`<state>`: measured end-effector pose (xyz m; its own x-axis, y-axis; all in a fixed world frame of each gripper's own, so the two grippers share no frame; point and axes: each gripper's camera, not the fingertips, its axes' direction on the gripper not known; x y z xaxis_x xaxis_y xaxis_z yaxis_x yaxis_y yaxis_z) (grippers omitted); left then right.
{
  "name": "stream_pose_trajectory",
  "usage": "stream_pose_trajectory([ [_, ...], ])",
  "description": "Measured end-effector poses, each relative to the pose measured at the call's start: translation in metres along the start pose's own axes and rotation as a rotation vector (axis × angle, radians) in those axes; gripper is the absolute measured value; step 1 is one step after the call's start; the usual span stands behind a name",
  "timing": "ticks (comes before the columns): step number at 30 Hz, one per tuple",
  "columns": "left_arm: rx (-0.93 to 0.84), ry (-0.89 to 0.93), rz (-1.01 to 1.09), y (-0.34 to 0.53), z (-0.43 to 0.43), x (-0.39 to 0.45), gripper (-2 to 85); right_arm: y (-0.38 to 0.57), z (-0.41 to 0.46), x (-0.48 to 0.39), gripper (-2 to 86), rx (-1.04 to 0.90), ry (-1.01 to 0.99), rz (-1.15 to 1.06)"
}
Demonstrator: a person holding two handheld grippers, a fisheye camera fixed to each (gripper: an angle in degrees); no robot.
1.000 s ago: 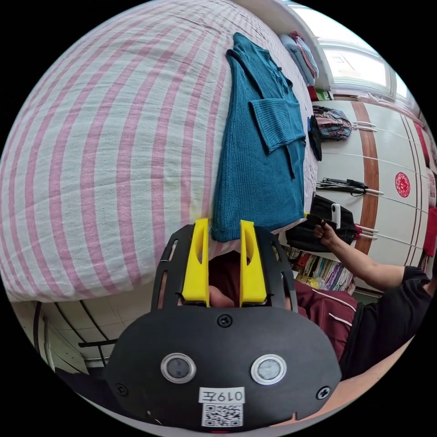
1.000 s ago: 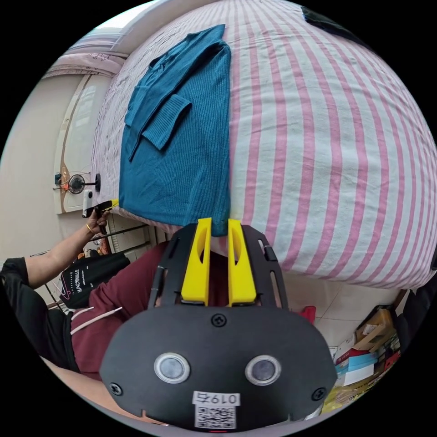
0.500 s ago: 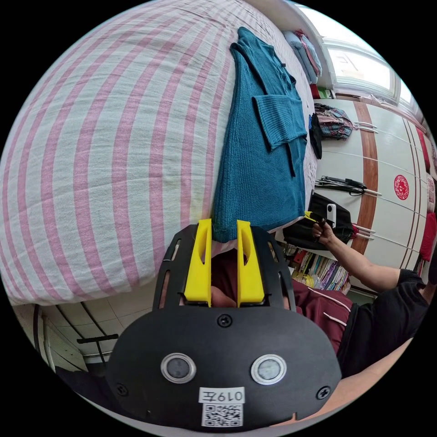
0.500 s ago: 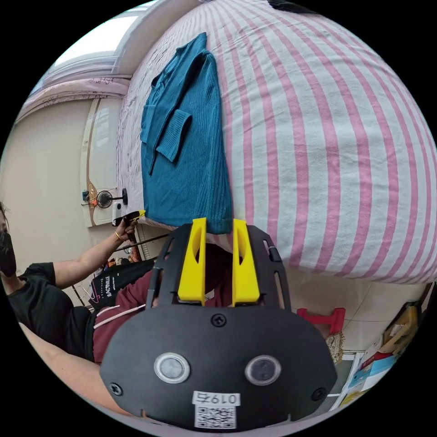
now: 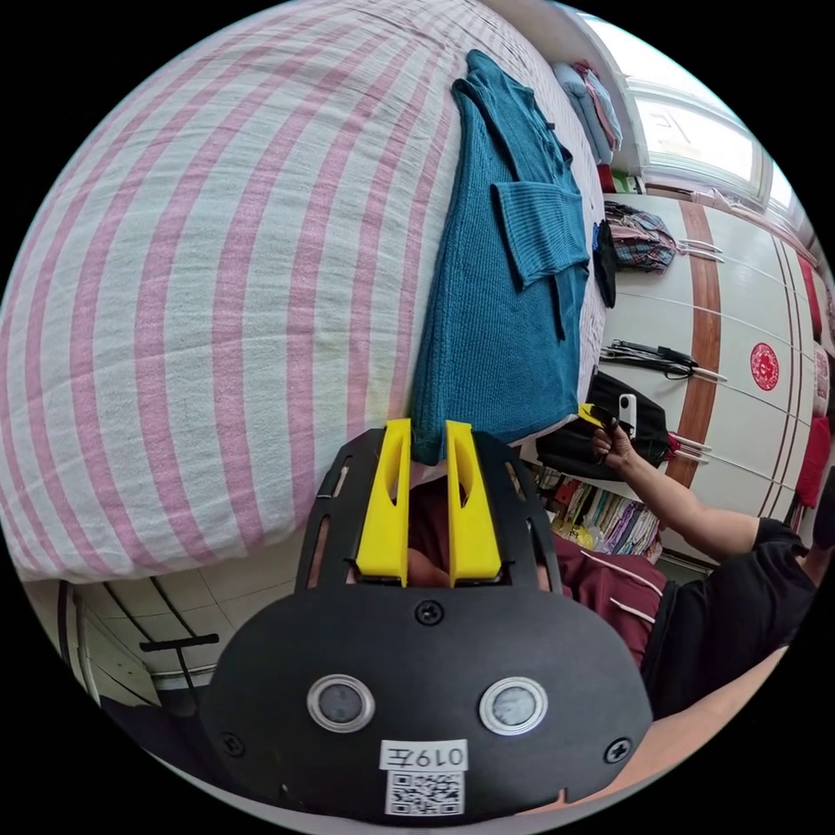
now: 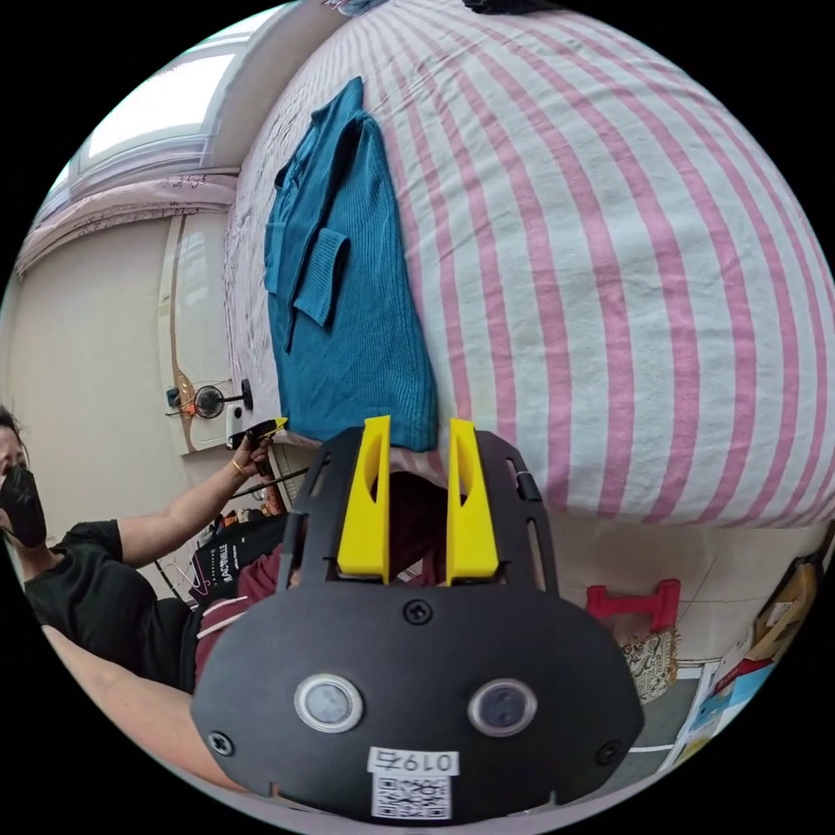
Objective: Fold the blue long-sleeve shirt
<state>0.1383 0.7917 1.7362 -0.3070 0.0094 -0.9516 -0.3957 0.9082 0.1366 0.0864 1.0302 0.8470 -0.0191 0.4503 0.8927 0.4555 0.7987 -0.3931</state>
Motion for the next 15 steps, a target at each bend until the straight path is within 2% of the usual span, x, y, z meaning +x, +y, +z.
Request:
stream_pose_trajectory([
  [10,0.004,0.064,0.01,-0.008,-0.005,0.005,4.8,-0.017,0.027,0.013,7.1,-0.035,-0.041,0.011],
  [15,-0.002,0.056,-0.001,-0.016,-0.004,0.013,2.2,-0.029,0.042,0.009,1.3,-0.051,-0.027,-0.002],
])
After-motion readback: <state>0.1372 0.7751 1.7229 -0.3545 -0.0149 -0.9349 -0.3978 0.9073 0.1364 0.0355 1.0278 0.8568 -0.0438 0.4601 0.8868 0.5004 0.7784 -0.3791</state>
